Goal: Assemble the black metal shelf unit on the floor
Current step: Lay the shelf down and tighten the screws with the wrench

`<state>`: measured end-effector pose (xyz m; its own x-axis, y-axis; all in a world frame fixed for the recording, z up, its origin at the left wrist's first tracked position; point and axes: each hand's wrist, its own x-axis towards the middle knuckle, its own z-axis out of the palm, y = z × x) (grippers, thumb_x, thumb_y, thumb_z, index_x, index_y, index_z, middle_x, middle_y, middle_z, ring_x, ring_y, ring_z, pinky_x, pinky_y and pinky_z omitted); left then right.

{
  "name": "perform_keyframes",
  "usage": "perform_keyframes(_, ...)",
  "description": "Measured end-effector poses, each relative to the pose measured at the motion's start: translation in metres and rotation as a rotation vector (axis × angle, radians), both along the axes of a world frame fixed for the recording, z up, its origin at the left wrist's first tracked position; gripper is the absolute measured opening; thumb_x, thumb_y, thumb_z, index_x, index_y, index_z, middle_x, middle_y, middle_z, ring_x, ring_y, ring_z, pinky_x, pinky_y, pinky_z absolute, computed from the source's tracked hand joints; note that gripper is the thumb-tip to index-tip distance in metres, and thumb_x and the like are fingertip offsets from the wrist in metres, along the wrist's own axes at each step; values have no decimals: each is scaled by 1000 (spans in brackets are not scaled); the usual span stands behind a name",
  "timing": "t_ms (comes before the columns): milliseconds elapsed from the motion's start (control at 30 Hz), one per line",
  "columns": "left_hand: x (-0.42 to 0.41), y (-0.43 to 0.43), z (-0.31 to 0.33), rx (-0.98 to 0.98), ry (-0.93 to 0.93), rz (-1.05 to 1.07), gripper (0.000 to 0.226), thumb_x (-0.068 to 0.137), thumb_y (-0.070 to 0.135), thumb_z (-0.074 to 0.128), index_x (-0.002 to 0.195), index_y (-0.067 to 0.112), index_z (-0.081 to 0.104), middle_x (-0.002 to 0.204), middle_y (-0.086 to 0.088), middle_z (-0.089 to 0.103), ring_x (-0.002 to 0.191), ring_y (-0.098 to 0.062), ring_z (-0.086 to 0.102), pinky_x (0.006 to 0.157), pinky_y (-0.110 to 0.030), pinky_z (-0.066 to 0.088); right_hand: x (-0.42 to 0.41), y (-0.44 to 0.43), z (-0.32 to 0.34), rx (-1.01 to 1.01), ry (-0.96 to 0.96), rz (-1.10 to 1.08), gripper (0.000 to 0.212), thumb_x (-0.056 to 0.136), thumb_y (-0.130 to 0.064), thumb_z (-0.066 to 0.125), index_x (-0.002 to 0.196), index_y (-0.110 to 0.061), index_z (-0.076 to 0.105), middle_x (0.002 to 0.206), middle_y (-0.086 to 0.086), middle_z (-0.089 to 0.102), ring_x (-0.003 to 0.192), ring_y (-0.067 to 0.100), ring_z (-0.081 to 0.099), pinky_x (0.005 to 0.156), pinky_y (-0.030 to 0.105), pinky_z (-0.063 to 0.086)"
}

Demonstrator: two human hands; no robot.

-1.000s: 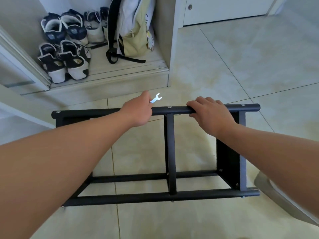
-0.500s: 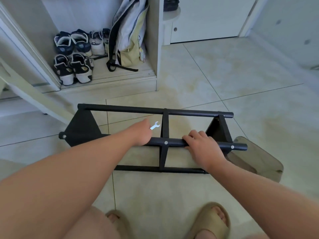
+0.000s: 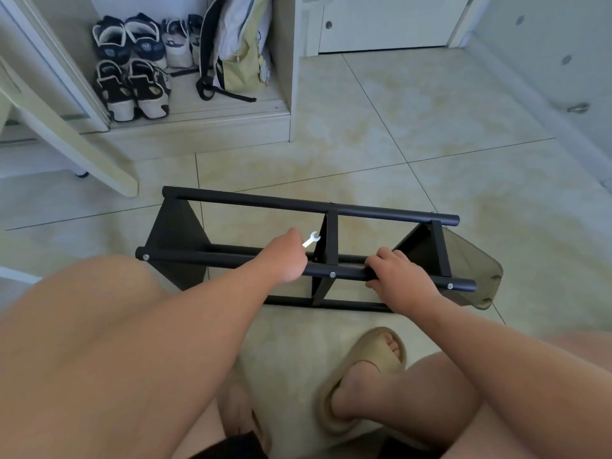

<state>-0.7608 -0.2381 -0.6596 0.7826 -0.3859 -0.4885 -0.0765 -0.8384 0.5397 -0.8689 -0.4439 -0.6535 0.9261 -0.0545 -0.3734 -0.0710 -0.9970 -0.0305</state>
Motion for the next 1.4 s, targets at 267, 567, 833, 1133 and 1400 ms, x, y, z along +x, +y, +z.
perform_keyframes(267,-25,-7,-4,-26,51,-33,5,100,16,40,103,14,44,86,-4,53,69,-17,44,56,-29,33,0,-18,12,53,185,-20,49,92,-36,70,135,-22,52,128,-1,51,116,22,51,93,39,50)
perform_keyframes(567,-16,-1,-18,42,135,-20,17,97,14,40,106,9,53,104,-12,69,79,-24,52,68,-34,39,30,-12,-1,5,46,263,143,58,-96,52,159,-24,-19,167,1,-22,154,27,-19,123,53,-3)
perform_keyframes(833,-10,-3,-33,74,208,-30,18,91,10,46,89,4,63,91,-18,66,73,-26,48,67,-34,35,33,-9,-28,-9,30,289,143,49,-111,21,155,-28,-28,162,2,-36,151,26,-31,119,65,-13)
perform_keyframes(1133,-3,-5,-37,44,231,-216,16,93,20,64,99,15,78,102,-3,73,96,-23,65,84,-28,49,27,-9,-39,20,-84,300,138,54,-109,18,160,-28,-16,168,5,-19,155,26,-19,118,65,-14)
perform_keyframes(1400,5,-11,-32,-53,268,-174,19,84,15,68,69,24,74,58,13,67,61,-6,58,58,-20,41,26,-9,-39,-12,-90,309,137,56,-109,15,160,-26,-15,168,7,-18,155,28,-18,119,66,-10)
